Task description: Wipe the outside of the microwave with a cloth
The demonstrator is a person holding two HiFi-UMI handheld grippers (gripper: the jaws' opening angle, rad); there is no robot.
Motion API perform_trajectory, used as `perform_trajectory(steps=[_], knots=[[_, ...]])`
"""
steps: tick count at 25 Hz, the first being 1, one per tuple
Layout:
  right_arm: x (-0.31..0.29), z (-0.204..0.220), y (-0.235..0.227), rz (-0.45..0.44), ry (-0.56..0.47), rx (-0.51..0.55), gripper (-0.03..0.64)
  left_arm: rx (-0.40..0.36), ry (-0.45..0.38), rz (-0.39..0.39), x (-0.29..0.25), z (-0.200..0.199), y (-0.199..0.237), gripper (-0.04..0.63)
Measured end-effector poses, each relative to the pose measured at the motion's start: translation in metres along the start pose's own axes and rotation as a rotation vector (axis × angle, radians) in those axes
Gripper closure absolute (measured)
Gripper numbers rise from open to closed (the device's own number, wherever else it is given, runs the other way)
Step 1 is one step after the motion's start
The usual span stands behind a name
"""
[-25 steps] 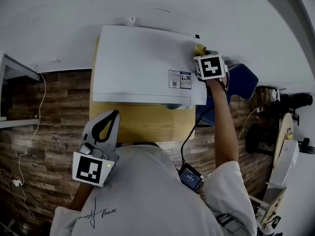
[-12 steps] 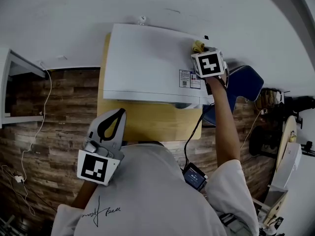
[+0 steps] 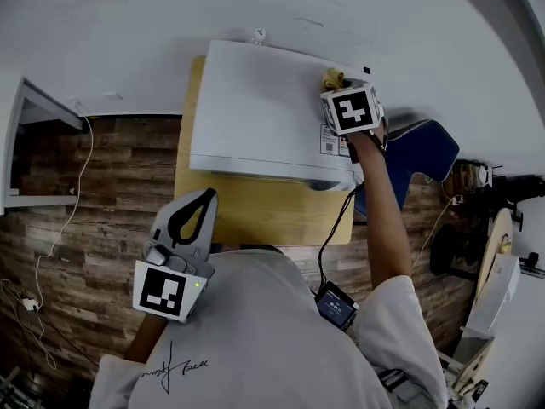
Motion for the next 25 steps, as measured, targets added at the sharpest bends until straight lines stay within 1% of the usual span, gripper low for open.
perform_trajectory(steps=[12, 18, 25], knots=[[0.005, -0.03, 0.037, -0.043, -0.039, 0.038, 0.497, 0.008, -0.017, -0.024, 0.014, 0.001, 0.011, 0.606], [0.008, -0.047, 0.059, -0.068, -0.063, 0.098, 0.497, 0.009, -0.015, -0.043, 0.023, 0.003, 0.014, 0.606], [0.011, -0.068, 0.085, -0.099, -0.098, 0.124, 0.497, 0.018, -0.02, -0.07, 0.034, 0.005, 0.019, 0.606]])
Point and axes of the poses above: the fingertips, and each gripper's own axes: x backward along the fingers, y to its left, z out of its underside, the point moved 10 cm from there along x, backward along the fingers, and after that the axes turned 12 degrees about z, right-handed, at the moved point
